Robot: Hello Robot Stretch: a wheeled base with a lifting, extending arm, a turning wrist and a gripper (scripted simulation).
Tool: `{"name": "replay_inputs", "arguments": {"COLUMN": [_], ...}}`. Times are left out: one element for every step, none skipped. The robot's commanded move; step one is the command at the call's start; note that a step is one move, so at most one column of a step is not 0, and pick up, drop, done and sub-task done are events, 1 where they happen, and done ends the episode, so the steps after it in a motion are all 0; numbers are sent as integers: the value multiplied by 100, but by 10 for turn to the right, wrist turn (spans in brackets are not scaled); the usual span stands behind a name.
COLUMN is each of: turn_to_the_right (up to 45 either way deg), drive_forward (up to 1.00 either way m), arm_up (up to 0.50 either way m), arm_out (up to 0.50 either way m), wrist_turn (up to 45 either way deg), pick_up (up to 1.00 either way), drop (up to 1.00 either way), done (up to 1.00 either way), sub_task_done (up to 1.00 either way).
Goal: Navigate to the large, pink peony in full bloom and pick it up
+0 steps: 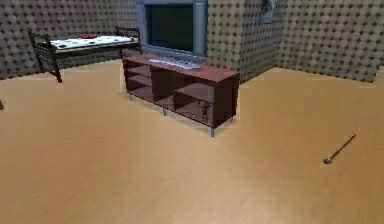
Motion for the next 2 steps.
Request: {"name": "replay_inputs", "arguments": {"turn_to_the_right": [-360,0], "drive_forward": [0,65], "arm_up": [0,0], "arm_out": [0,0], "wrist_turn": [0,0], "pick_up": [0,0], "drop": [0,0], "done": [0,0], "sub_task_done": [0,0]}}
